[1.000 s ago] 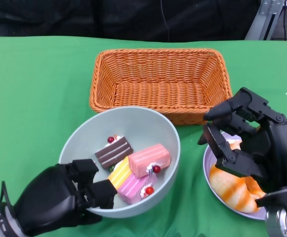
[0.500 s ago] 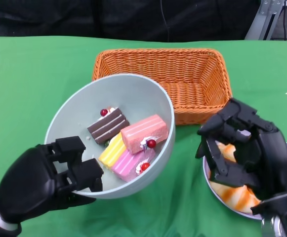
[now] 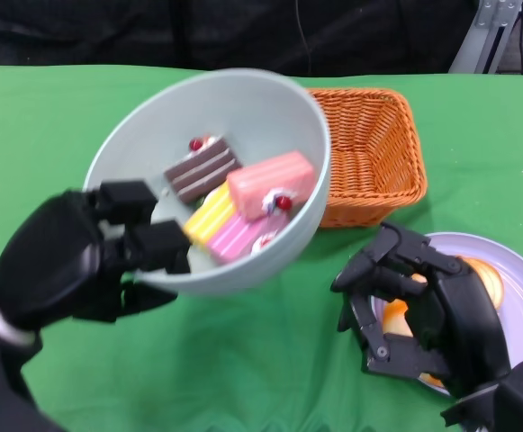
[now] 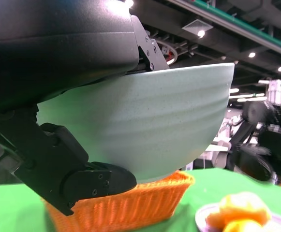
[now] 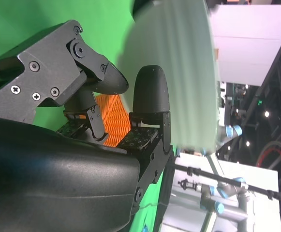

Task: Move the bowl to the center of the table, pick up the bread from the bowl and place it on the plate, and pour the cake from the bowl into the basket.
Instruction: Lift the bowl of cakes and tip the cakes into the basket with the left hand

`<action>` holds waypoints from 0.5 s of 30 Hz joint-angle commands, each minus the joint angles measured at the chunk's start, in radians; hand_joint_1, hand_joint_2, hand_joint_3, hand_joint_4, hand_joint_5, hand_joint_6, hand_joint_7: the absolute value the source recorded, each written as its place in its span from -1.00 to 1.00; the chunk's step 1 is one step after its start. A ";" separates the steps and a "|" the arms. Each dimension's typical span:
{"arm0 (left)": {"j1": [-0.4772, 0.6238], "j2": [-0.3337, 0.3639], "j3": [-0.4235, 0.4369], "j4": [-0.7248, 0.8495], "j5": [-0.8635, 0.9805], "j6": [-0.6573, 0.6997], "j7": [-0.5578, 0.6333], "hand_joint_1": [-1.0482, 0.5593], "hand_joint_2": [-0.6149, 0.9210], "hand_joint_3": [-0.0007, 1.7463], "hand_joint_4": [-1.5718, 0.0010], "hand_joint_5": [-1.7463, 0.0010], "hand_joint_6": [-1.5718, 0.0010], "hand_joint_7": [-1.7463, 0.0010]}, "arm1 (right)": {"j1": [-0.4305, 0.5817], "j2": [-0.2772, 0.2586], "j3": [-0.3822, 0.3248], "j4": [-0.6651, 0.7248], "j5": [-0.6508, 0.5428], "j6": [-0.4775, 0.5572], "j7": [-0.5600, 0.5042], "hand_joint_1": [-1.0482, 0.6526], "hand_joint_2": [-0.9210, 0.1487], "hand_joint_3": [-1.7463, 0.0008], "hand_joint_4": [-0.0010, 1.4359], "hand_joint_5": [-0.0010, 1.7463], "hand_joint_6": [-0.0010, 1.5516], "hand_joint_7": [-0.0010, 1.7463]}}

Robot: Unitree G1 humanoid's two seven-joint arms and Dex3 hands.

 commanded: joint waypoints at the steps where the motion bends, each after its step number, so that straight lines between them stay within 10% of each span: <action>1: -0.073 -0.017 0.006 0.051 -0.074 -0.020 -0.087 0.19 0.48 0.28 0.14 -1.00 0.01 -0.59 | 0.010 0.003 0.015 0.017 -0.010 -0.035 -0.008 0.16 -0.07 -0.47 0.09 0.88 -0.13 0.64; 15: -0.249 -0.178 0.006 0.279 -0.260 -0.029 -0.385 0.17 0.71 -0.09 0.12 -0.92 0.13 -0.65 | 0.016 -0.007 0.062 0.054 -0.038 -0.061 0.001 0.13 -0.13 -0.38 0.09 0.83 -0.11 0.59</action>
